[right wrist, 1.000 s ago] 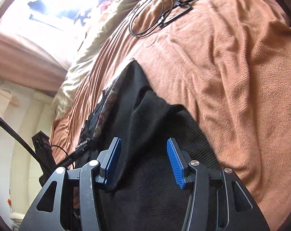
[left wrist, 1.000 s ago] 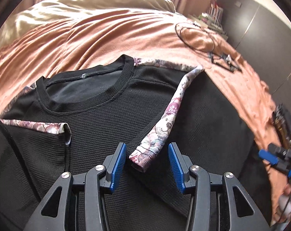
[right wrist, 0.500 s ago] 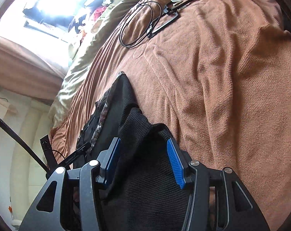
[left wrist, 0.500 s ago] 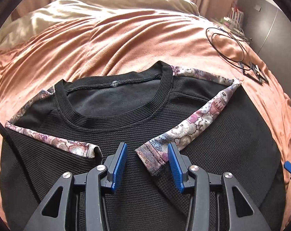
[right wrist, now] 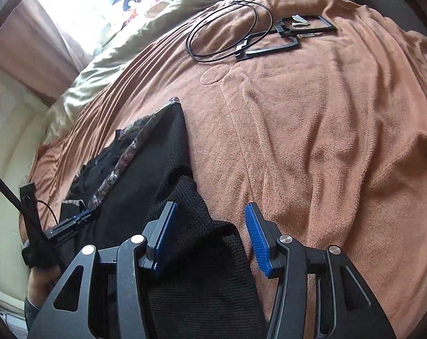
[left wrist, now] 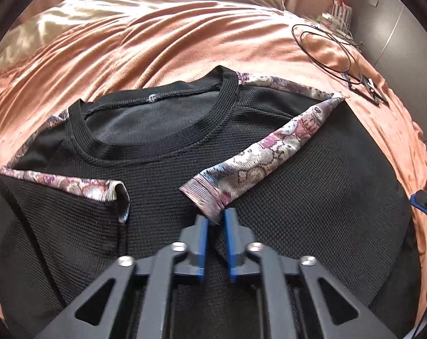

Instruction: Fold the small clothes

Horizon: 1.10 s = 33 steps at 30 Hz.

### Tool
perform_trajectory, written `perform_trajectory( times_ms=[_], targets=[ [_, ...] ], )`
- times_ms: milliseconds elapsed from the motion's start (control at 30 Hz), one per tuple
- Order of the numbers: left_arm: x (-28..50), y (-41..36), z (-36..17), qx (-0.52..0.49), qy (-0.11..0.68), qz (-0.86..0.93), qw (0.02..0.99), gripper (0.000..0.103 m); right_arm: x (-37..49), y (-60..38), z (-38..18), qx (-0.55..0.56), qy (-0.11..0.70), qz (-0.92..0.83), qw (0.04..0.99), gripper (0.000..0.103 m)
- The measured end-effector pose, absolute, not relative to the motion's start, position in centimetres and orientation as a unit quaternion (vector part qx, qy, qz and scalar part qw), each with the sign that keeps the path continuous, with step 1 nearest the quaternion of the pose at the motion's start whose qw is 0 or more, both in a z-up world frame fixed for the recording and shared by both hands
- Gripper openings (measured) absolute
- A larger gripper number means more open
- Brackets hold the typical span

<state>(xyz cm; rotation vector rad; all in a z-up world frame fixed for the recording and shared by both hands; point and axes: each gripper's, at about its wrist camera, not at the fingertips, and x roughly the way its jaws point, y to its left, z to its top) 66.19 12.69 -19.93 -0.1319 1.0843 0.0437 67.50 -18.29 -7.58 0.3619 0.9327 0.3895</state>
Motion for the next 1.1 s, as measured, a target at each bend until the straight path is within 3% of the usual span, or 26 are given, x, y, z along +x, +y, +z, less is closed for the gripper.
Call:
perform_trajectory(
  times_ms=[467, 700, 1100],
  targets=[
    [68.1, 14.1, -19.2, -0.062, 0.507, 0.049, 0.858, 0.007, 67.3, -17.0, -6.5, 0.143, 0.441, 0.185, 0.866, 0.048],
    [65.6, 14.1, -17.4, -0.068, 0.501, 0.031, 0.862, 0.007, 68.1, -15.3, -7.9, 0.07, 0.459, 0.135, 0.875, 0.047],
    [60.1, 16.9, -12.8, -0.088, 0.486, 0.04, 0.868, 0.009, 65.2, -16.5, -5.4, 0.107, 0.444, 0.136, 0.879, 0.047]
  ],
)
